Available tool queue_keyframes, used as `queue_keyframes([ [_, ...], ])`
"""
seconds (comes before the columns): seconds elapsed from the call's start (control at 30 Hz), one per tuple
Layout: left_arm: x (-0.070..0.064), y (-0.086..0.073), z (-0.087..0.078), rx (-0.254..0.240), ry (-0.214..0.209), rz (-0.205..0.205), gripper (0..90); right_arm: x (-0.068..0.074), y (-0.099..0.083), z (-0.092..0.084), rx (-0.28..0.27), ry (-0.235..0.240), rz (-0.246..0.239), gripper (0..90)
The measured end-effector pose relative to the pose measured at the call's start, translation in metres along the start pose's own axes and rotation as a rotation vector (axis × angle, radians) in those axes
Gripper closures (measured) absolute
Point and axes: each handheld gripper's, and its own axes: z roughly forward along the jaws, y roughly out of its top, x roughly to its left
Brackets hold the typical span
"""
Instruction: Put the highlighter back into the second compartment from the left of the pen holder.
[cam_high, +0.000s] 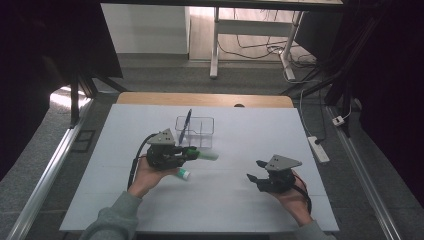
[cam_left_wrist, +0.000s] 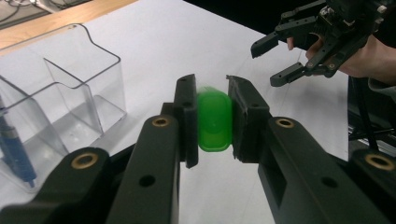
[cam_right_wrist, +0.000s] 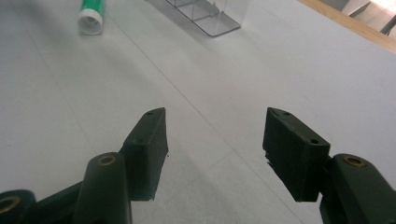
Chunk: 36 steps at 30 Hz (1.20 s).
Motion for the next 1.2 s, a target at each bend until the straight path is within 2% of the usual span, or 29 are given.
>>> queue_keyframes([
  [0.3, 0.003, 0.000, -0.008, -0.022, 0.025, -0.007, 73.6, -0.003, -0.003, 0.001, 0.015, -0.006, 0.006, 39.9],
  [0.63, 0.004, 0.005, -0.013, -0.034, 0.038, 0.003, 73.6, -0.003, -0.003, 0.005, 0.018, -0.004, 0.011, 39.8],
  [0.8, 0.011, 0.009, -0.022, -0.048, 0.057, 0.003, 73.6, -0.004, -0.004, 0.006, 0.017, 0.001, 0.016, 39.7],
  [1.0, 0.025, 0.019, -0.031, -0.026, 0.108, -0.014, 73.6, -0.005, -0.005, 0.005, 0.007, 0.004, 0.018, 39.7],
  [1.2, 0.032, 0.034, -0.037, 0.008, 0.143, 0.009, 73.6, -0.005, -0.005, 0.006, 0.008, 0.003, 0.017, 39.7],
])
